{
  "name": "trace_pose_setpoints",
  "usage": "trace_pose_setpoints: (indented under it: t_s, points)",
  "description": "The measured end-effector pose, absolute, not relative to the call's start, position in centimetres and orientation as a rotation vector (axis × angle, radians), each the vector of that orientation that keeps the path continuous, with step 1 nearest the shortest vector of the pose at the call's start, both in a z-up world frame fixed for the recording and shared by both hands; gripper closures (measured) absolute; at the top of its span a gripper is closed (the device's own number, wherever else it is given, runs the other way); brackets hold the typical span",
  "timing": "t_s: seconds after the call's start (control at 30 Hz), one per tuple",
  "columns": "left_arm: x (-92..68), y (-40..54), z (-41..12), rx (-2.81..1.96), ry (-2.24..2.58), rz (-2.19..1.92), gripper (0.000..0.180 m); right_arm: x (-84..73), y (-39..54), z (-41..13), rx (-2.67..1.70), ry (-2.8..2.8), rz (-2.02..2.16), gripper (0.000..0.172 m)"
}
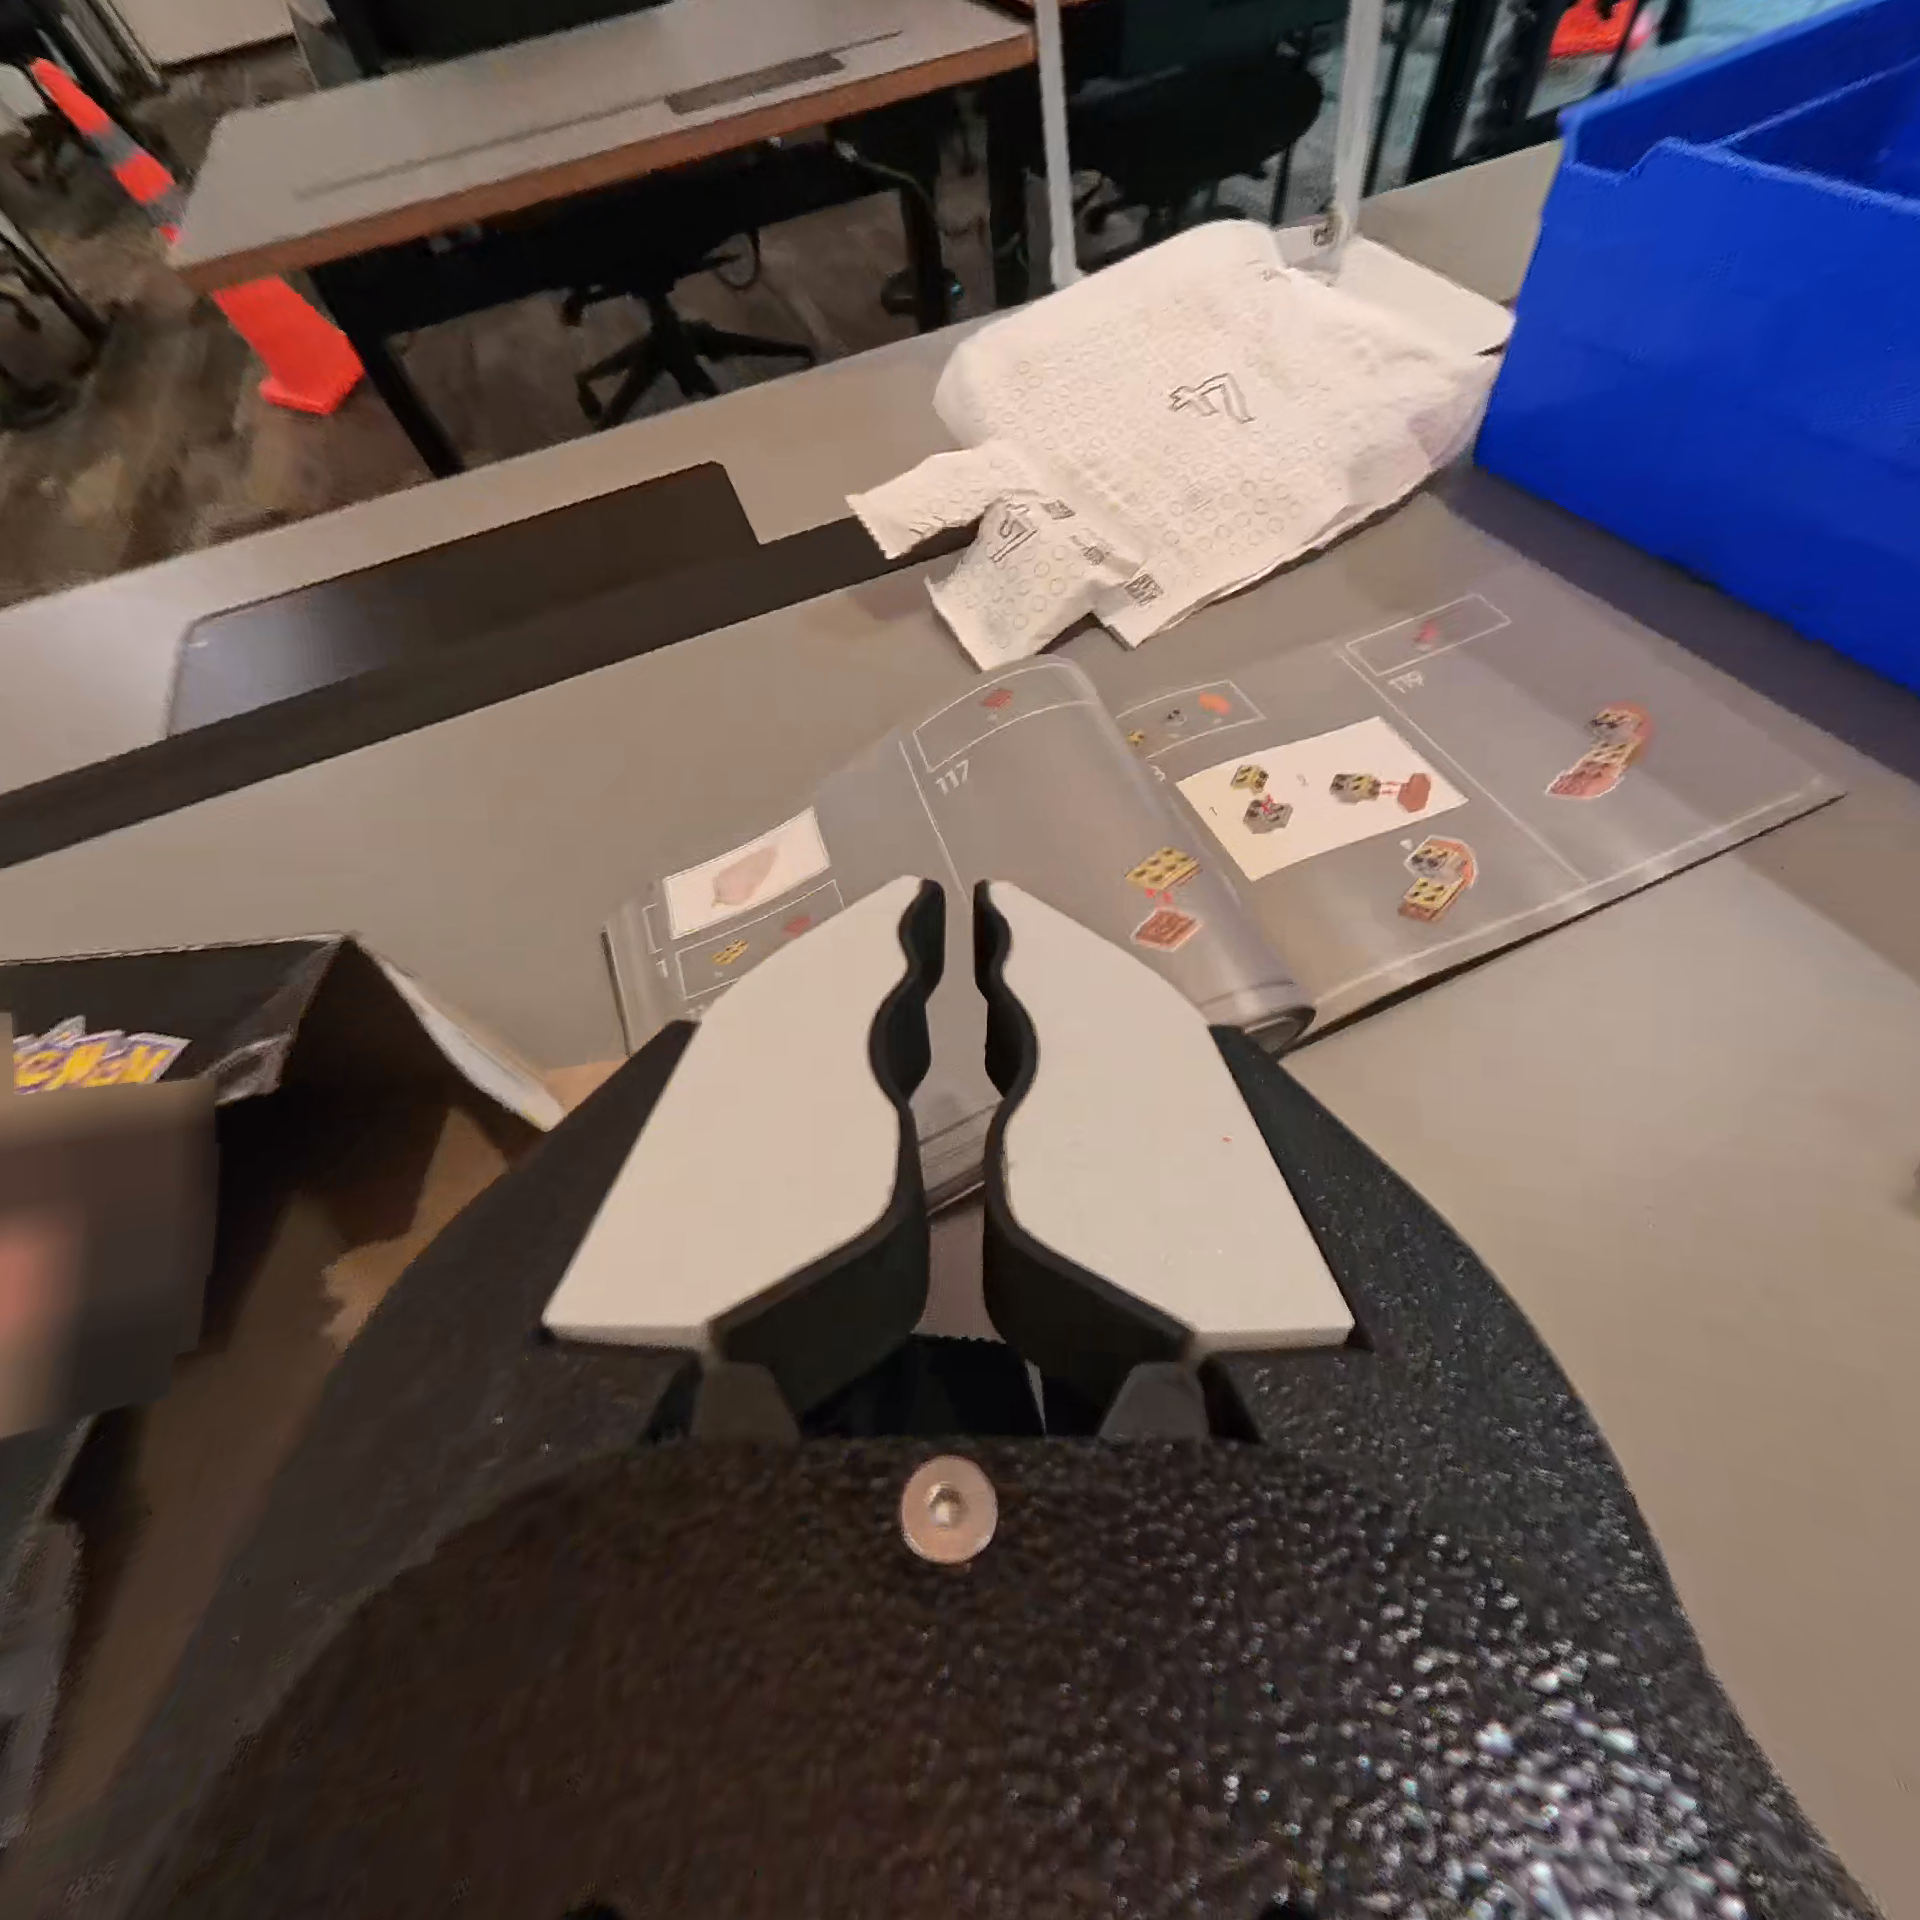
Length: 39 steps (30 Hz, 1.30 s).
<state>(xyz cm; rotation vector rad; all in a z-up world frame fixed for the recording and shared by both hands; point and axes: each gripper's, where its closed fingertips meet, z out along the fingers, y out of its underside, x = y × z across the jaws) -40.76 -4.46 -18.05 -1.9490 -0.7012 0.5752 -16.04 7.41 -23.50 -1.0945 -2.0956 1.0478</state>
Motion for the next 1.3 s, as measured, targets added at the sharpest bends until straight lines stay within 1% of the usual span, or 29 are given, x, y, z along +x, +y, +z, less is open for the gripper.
trace_pose_setpoints:
  t_s: [0.07, 0.17, 0.27, 0.37, 0.6, 0.73, 0.97, 1.3]
  points:
    - [-40.3, -3.0, -17.8, -1.920, -0.649, 0.498, 0.174, -16.0, 7.5, -23.4, -1.077, -2.079, 1.032, 0.153]
    - [-35.9, 1.2, -17.4, -1.845, -0.335, 0.421, 0.173, -16.1, 8.1, -23.3, -1.057, -2.032, 0.960, 0.150]
    - [-29.1, 4.9, -19.8, -1.919, -0.010, 0.318, 0.174, -16.3, 9.1, -23.7, -1.060, -2.011, 0.852, 0.145]
    - [-25.9, 6.5, -21.1, -1.977, 0.156, 0.313, 0.174, -16.2, 9.0, -24.0, -1.079, -2.035, 0.864, 0.145]
    - [-23.5, 6.5, -22.1, -2.030, 0.205, 0.112, 0.174, -16.0, 8.5, -24.2, -1.128, -2.116, 0.986, 0.144]
    - [-22.4, 5.3, -23.7, -2.153, 0.283, 0.000, 0.172, -16.0, 8.3, -24.5, -1.123, -2.139, 0.963, 0.144]
    - [-20.4, 3.1, -24.7, -2.247, 0.416, -0.156, 0.171, -16.1, 8.2, -25.2, -1.139, -2.188, 0.934, 0.146]
    - [-18.9, 2.5, -26.3, -2.305, 0.523, -0.200, 0.159, -16.0, 8.0, -25.2, -1.116, -2.188, 0.929, 0.146]
